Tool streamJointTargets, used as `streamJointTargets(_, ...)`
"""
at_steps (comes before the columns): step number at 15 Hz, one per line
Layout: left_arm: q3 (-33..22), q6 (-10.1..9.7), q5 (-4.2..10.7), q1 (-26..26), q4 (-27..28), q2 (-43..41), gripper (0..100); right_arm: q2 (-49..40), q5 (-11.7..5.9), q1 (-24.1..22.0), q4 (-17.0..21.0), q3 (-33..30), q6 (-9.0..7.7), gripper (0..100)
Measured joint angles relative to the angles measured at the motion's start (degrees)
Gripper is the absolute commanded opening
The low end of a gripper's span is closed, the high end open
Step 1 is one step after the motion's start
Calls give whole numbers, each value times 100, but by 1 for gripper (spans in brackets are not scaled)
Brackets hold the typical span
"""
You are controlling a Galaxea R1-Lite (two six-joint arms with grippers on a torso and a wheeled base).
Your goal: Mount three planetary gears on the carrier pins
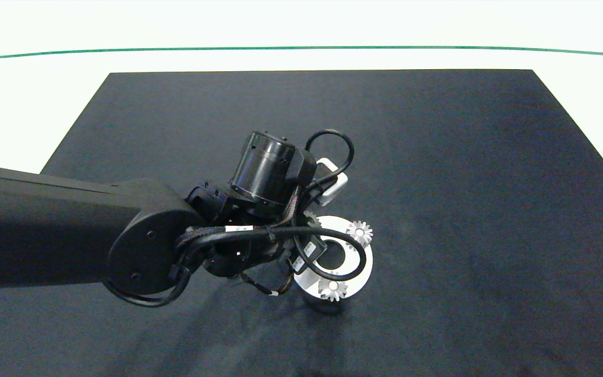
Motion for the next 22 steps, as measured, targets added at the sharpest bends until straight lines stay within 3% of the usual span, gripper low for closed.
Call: streamJointTargets(22, 229, -145, -17, 60, -52, -349, 0, -13, 0, 13, -16, 28, 2, 100)
